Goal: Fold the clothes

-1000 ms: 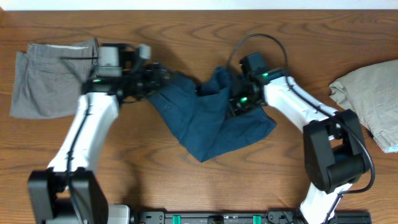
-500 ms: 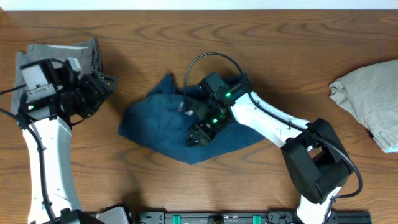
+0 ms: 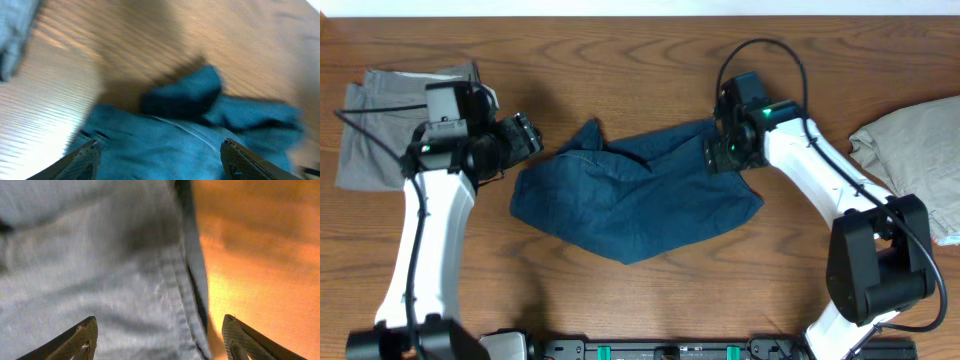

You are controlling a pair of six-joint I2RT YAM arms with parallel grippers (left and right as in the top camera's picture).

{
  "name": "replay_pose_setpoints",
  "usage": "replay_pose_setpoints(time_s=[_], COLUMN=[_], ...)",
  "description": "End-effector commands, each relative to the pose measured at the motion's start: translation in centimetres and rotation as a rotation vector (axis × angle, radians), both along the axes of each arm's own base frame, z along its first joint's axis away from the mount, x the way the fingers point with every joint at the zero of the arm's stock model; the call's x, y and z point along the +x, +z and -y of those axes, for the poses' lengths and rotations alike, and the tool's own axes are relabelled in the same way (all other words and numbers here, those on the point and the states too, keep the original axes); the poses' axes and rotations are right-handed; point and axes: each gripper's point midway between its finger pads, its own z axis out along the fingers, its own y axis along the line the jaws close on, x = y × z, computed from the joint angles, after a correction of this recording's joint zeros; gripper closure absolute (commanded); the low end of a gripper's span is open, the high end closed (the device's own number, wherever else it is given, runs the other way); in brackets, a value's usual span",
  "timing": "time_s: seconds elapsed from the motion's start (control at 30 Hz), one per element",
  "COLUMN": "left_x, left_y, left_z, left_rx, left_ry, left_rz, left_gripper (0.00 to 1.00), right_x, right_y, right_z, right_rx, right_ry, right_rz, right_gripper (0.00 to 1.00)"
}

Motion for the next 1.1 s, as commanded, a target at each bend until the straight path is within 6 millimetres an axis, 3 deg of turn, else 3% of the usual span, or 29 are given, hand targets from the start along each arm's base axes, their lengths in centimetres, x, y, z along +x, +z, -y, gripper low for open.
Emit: replay_pose_setpoints(time_s=[0.0, 0.2, 0.4, 0.63, 0.7, 0.8, 1.07], left_x=[0.1, 0.1, 0.1, 1.5, 1.7, 1.7, 1.8], left_y=[-2.5, -5.7, -7.7, -9.3, -9.8, -10.4, -11.5], left_z=[-3.0, -3.5, -3.6, -2.6, -2.1, -1.6, -1.2], left_rx=[0.126, 0.109, 0.076, -0.031, -0.068, -0.105, -0.118], left_ry=[0.070, 0.085, 0.128, 0.098, 0.086, 0.093, 0.083], left_rz=[-0.072, -0.163, -0.220, -0.207, -0.213, -0.232, -0.251], left_gripper=[0.21, 0.15, 0.08, 0.04, 0.04, 0.04, 0.04], right_x=[1.1, 1.8, 1.6, 3.0, 3.2, 3.3, 3.3], right_y=[1.4, 1.7, 1.1, -0.5, -1.0, -1.4, -1.7], right_z=[-0.8, -1.3, -2.0, -2.6, -2.7, -2.8, -2.8], right_rx=[0.091, 0.186, 0.225, 0.278, 0.285, 0.286, 0.283], right_ry=[-0.034, -0.345, -0.511, -0.652, -0.669, -0.673, -0.673], right_rz=[0.034, 0.002, -0.040, -0.053, -0.060, -0.064, -0.066], right_gripper=[0.21, 0.25, 0.27, 0.27, 0.37, 0.62, 0.67])
